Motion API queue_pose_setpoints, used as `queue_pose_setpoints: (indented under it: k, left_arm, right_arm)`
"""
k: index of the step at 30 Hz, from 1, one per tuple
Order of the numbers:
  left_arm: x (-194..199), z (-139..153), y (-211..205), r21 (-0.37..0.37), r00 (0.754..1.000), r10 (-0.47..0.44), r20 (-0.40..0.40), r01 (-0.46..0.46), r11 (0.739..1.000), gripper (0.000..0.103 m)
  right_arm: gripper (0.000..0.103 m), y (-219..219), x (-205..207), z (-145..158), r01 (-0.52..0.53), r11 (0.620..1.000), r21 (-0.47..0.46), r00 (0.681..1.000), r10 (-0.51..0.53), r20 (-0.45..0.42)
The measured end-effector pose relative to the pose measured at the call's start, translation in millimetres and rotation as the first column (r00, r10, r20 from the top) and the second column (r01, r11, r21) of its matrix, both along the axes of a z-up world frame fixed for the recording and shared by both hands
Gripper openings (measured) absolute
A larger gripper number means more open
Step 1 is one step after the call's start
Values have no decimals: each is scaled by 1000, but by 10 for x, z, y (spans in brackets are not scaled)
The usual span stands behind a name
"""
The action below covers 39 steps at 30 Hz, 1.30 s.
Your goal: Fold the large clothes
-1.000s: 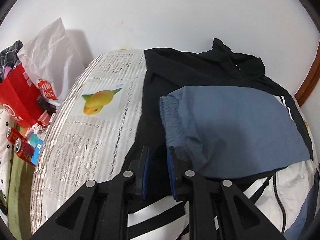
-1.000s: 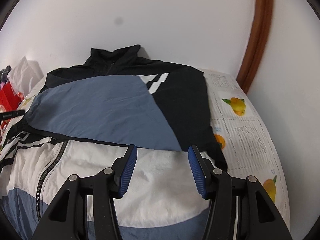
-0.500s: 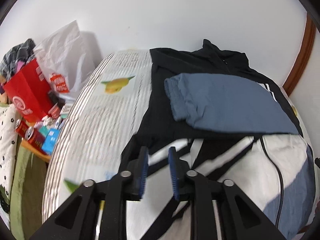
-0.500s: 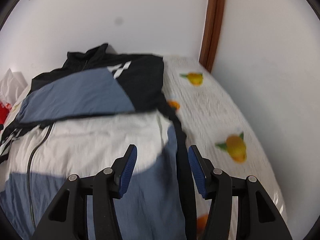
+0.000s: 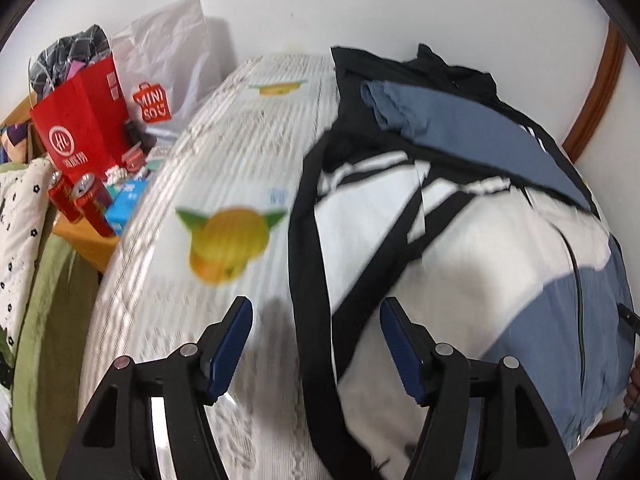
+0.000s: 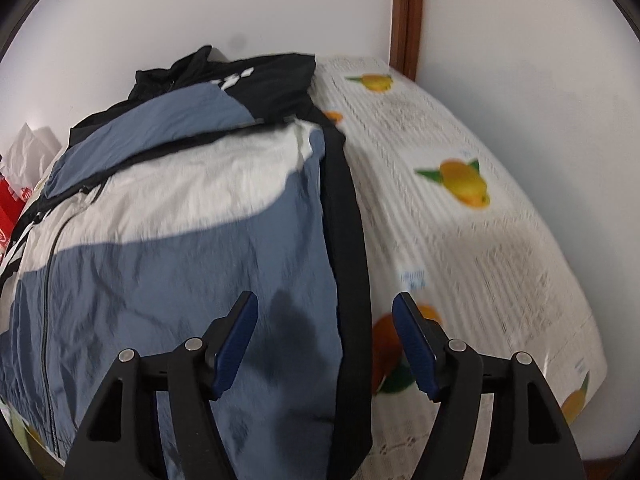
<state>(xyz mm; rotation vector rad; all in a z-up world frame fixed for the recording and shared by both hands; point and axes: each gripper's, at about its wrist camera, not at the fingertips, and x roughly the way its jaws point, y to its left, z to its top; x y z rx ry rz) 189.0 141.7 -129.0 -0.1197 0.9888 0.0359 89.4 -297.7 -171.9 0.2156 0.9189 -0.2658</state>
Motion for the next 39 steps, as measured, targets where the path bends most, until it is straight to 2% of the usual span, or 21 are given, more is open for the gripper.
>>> queue_pose_setpoints:
  k: [3, 5, 7, 12, 13, 15, 17, 18, 19, 22, 26, 30, 34, 39]
  left_arm:
    - [-99, -104, -35, -16, 1000, -24, -11, 24, 1000, 64]
    - [-167, -106, -106, 23, 999, -38, 10, 38, 999, 64]
    - [-213, -116, -168, 23, 998, -57, 11, 56, 998, 64]
    - [-334, -147, -333, 55, 996, -92, 22, 91, 994, 64]
    - [-357, -154, -376, 73, 995, -94, 26, 92, 993, 63]
    - [-399, -145, -429, 79, 995, -96, 31, 93, 993, 54]
    - [-416, -128, -430, 69, 996, -87, 24, 85, 994, 38]
    - [-424, -117, -431, 70, 996, -83, 19, 82, 994, 31]
    - [-437, -104, -439, 75, 996, -89, 15, 87, 993, 15]
    - [-521, -24, -466, 101, 994, -102, 25, 99, 990, 9]
    - [-685, 207, -434, 103, 989, -126, 78, 118, 988, 7]
    - [-867, 508, -338, 44, 978, -136, 156, 131, 990, 7]
    - [-1020, 838, -197, -5, 960, -125, 252, 130, 991, 7]
    - [-1060, 1106, -88, -40, 932, -109, 347, 131, 991, 6]
  right_arm:
    - [69, 70, -60, -49, -15, 1000, -26, 1000, 15, 4]
    - [69, 103, -88, -56, -21, 999, -34, 1000, 21, 0]
    - [67, 141, -127, -57, -26, 999, -37, 1000, 27, 3]
    - [56, 278, -231, -67, -32, 997, -68, 999, 34, 24]
    - [50, 296, -238, -66, -35, 997, -73, 999, 37, 25]
    - [38, 354, -245, -53, -48, 996, -74, 998, 50, 28]
    - [9, 403, -248, -41, -61, 996, -71, 998, 63, 25]
    - [7, 455, -258, -31, -74, 994, -80, 997, 75, 16]
    - [6, 491, -273, -22, -74, 993, -95, 997, 75, 11]
    - [4, 554, -384, 78, -74, 991, -111, 996, 78, 31]
    - [4, 560, -636, 359, -77, 993, -92, 989, 88, 116]
    - [4, 552, -926, 704, -90, 994, -62, 970, 102, 220]
    - [4, 541, -1117, 987, -84, 994, -68, 948, 101, 302]
    - [4, 498, -1262, 1352, -70, 995, -73, 913, 94, 398]
